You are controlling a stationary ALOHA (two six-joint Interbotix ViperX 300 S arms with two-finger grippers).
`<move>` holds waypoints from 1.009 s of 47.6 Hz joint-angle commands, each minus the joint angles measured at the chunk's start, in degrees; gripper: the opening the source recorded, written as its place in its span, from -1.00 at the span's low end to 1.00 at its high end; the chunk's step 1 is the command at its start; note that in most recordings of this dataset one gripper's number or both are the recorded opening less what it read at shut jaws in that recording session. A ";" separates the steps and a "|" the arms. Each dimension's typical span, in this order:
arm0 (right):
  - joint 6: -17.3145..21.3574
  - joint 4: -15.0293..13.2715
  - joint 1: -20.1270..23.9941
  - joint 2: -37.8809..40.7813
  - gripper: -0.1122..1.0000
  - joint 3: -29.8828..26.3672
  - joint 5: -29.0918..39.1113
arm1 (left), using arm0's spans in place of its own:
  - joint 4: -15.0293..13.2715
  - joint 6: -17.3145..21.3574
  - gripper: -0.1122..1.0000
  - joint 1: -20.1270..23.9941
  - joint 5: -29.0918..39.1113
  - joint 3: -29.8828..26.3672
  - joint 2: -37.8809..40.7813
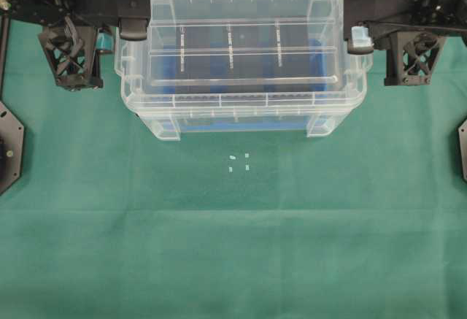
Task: Clamp the lid of the box with both arms, then lift and open it.
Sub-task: 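Lift the lid with both grippers and pull it toward the front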
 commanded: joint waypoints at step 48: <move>19.60 -4.39 23.47 -0.70 -0.80 -5.63 8.70 | 0.00 -16.44 -0.77 -19.69 2.46 -2.55 -2.46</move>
